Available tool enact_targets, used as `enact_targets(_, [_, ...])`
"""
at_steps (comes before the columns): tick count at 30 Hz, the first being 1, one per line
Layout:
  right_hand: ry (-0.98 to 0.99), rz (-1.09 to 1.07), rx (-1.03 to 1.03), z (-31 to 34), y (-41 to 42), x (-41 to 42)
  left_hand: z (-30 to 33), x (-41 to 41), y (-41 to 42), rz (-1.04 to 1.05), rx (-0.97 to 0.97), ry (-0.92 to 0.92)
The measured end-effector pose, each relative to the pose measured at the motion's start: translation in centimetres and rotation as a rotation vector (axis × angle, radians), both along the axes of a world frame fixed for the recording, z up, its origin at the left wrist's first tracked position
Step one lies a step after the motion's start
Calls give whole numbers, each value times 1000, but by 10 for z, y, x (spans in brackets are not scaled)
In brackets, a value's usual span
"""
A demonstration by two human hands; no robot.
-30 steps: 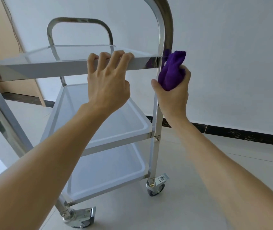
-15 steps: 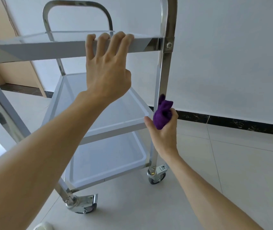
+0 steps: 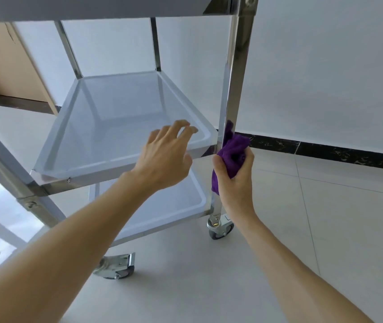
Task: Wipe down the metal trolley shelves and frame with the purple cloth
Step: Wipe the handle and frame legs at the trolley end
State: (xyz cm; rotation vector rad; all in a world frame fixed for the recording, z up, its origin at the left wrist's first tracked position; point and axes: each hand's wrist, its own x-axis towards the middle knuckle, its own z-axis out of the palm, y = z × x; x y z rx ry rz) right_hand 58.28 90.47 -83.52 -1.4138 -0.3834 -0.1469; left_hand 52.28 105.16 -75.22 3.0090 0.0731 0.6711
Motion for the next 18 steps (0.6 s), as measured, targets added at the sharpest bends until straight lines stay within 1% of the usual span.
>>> enact_targets(3, [23,-27,-26,-15,2,-2,-27,1,-4,38,15,73])
enact_targets(5, [72,-32,-90,-35,4,-4,-38,1,-7,68,77,53])
enact_targets(8, [192,-22,-240,-74,2,-6,-45,-1,-9,100,77,15])
enact_targets(10, [259,-16,-265,-90,0,-6,-47,-2,-11,103,76,14])
enact_targets(12, [288,-60,-258,-92,2,-6,-48,-2,-12,103,75,10])
enact_targets(14, [257,-130,-210,-81,8,-7,-48,-3,-13,111,82,8])
enact_targets(18, [111,-230,-94,-48,19,0,-51,-3,-13,118,88,-17])
